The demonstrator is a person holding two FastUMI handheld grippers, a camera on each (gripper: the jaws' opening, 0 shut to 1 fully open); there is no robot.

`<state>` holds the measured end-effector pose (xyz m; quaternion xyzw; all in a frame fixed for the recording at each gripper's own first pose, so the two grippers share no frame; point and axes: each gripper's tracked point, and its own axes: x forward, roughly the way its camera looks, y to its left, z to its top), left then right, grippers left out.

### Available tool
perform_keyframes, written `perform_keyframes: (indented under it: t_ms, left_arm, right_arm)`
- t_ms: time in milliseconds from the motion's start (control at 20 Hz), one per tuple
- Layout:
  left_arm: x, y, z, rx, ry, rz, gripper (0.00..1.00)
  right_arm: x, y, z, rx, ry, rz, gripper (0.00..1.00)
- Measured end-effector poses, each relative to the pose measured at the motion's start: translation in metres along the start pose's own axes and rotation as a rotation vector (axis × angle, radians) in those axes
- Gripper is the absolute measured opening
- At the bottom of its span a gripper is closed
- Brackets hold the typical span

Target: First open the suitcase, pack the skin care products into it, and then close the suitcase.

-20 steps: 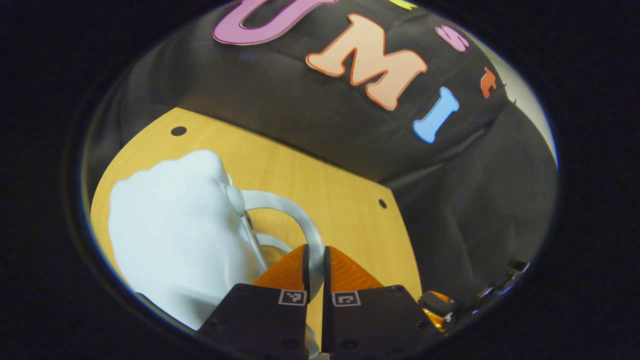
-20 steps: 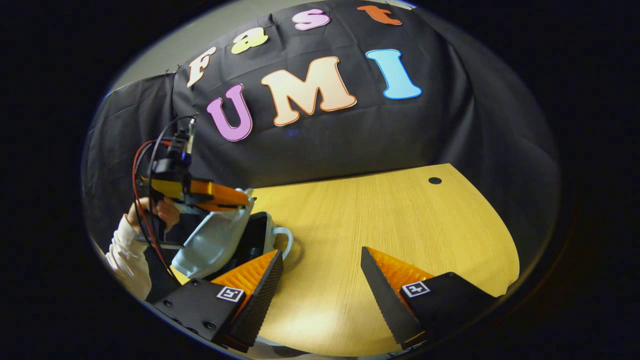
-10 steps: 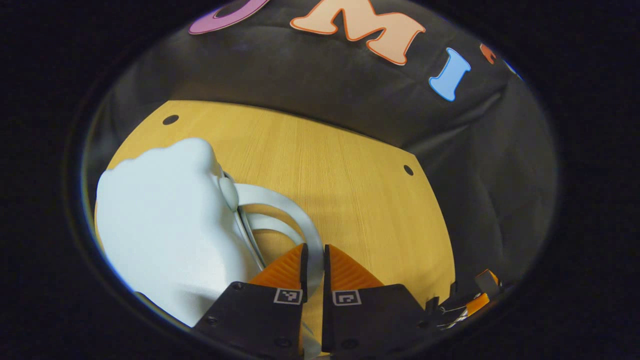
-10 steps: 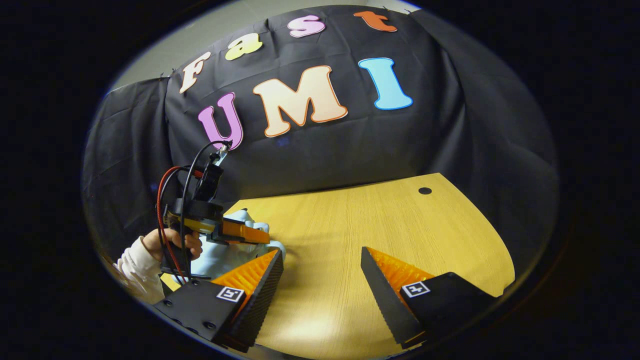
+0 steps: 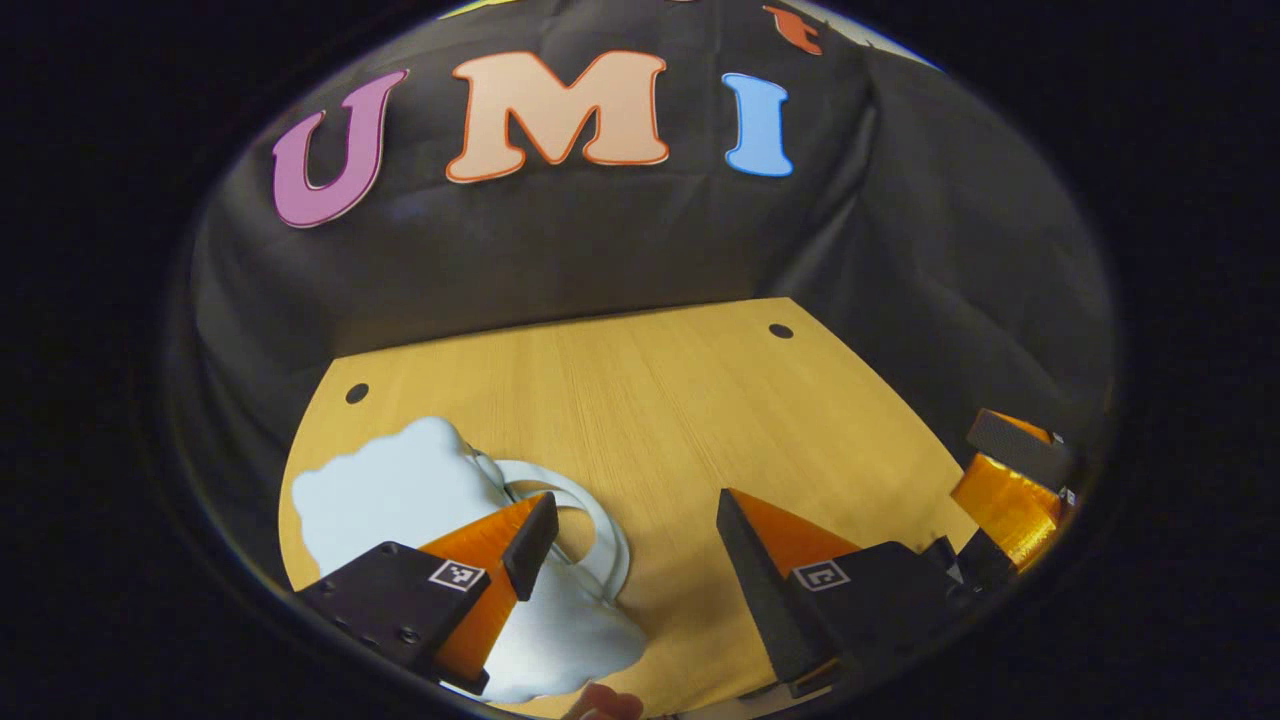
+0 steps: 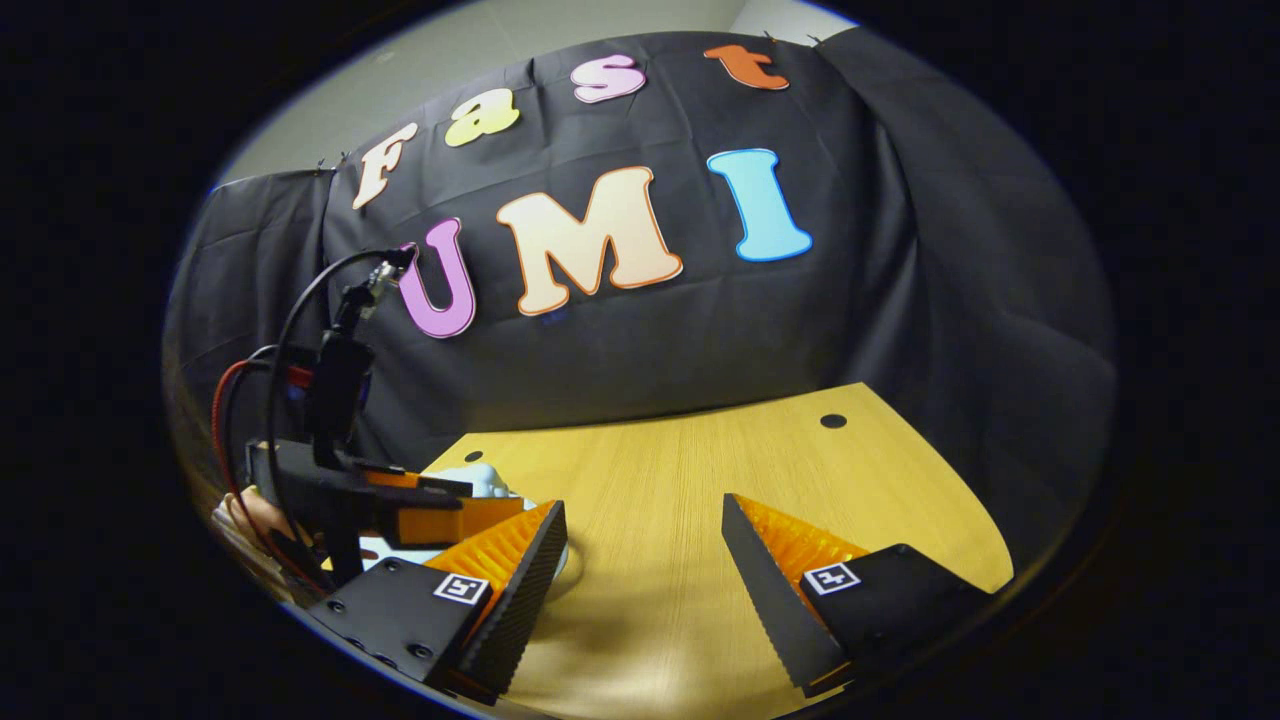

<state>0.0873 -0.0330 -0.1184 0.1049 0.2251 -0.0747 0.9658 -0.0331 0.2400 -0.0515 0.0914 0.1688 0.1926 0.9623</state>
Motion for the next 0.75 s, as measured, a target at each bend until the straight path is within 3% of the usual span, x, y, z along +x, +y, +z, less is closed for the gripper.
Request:
perform_keyframes:
  t_ms: [250,750]
  left_arm:
    - [-0.038,-0.023,0.0,-0.052,-0.019,-0.046,0.96]
    - [-0.064,-0.018,-0.005,-0.071,-0.03,-0.045,0.95]
  right_arm:
    - [-0.014,-0.004,0.02,-0.02,-0.047,-0.012,0.98]
    - [-0.033,-0.005,0.029,-0.034,-0.088,-0.035,0.98]
